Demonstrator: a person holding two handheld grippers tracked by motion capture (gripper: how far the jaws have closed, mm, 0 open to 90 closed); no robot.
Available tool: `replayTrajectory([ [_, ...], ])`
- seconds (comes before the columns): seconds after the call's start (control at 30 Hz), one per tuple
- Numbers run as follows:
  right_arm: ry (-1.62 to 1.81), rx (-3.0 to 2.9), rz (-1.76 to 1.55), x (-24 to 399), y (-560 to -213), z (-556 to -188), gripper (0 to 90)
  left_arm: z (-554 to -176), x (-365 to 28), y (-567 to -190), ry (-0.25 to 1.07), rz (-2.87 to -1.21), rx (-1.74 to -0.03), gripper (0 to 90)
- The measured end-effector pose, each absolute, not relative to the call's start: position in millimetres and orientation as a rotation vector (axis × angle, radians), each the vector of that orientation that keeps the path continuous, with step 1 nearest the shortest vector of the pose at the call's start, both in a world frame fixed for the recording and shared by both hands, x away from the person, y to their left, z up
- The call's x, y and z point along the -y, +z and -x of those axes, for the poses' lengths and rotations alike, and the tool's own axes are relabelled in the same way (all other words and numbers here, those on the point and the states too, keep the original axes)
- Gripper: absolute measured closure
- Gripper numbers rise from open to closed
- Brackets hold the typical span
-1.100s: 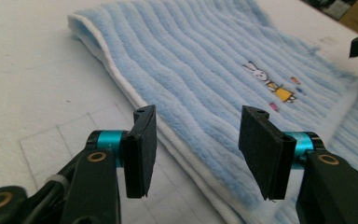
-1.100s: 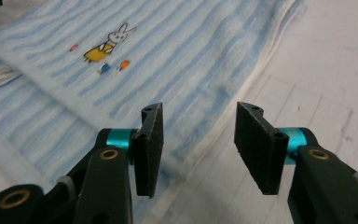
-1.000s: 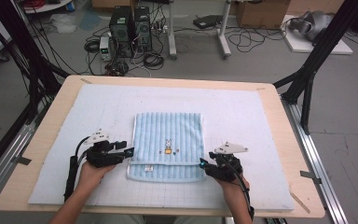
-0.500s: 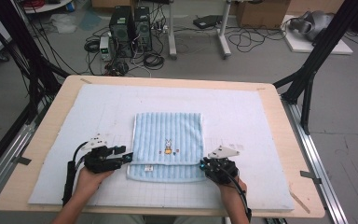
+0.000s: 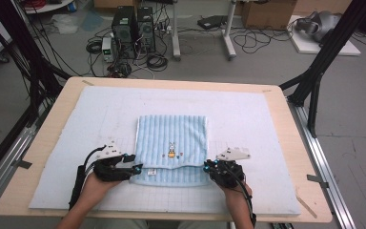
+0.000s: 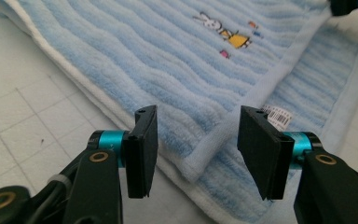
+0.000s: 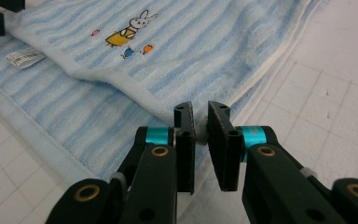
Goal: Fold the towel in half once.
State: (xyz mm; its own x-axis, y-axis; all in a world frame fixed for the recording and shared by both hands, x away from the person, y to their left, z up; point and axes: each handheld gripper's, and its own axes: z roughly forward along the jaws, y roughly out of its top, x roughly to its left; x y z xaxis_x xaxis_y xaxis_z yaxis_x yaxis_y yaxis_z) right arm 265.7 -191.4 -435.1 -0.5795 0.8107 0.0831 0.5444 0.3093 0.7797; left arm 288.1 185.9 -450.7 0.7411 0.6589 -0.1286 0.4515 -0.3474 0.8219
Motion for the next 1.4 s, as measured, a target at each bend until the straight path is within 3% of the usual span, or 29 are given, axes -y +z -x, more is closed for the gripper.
replayTrajectory([
  [0.1,1.15,-2.255,-1.22,191.1,-434.8,-265.4,80.5,-288.3,-183.7,-451.1,0.306,-2.019,-0.864,56.9],
  [0.27,1.149,-2.251,-1.223,191.4,-435.2,-265.4,80.2,-286.2,-182.8,-450.7,0.336,-2.02,-0.86,79.0],
  [0.33,1.146,-2.252,-1.223,191.6,-435.1,-265.4,80.3,-285.6,-183.5,-450.4,0.338,-2.014,-0.849,81.9],
  [0.8,1.186,-2.249,-1.192,195.6,-424.4,-245.4,81.0,-268.4,-202.4,-437.7,0.236,-1.914,-0.794,81.9],
  [1.3,1.146,-2.291,-1.16,196.6,-425.1,-209.2,81.0,-243.4,-205.8,-448.3,0.16,-1.96,-0.76,81.3],
  [1.4,1.111,-2.308,-1.159,195.7,-429.6,-208.3,80.8,-243.0,-206.3,-448.1,0.163,-1.957,-0.768,77.0],
])
